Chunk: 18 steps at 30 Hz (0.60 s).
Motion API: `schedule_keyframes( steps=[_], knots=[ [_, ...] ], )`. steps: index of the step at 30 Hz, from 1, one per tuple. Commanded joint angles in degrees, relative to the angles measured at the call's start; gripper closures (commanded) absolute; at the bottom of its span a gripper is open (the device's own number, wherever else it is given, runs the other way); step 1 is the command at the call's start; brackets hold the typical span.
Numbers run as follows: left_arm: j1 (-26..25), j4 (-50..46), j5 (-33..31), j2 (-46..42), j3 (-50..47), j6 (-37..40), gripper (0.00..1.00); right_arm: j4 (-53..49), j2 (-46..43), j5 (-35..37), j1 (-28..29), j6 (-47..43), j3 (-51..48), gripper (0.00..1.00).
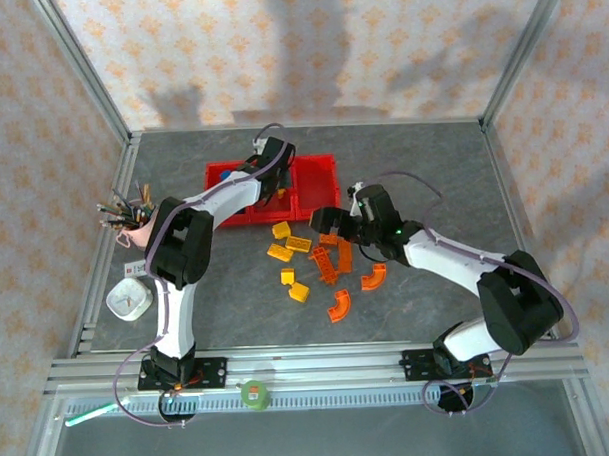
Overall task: Sort the legos into containers by color
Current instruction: Place the lego in the container.
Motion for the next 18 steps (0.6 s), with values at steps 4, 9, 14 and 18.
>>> schedule_keyframes(
  steps=[4, 9, 14, 18],
  knots=[
    [0.04, -4.48, 0.78, -6.03, -1.50, 0.97, 0.51, 0.13, -0.94, -1.26, -0.30, -1.33, 1.96, 0.00],
    [-1.39, -2.43, 4.26, -15.38, -9.92, -0.76, 0.51, -2.51, -2.56, -0.26, -0.09, -1.43, 0.73, 0.00],
    [-5.17, -1.34, 4.13, -24.31, -19.83, -2.72, 0.50, -5.00, -4.73, 2.73, 1.57, -2.11, -1.16, 0.00],
    [-9.15, -1.08, 3.66, -30.48, -27.30, -5.87, 0.49, -6.64, -5.59, 4.48, 3.05, -2.75, -2.62, 0.00]
  ],
)
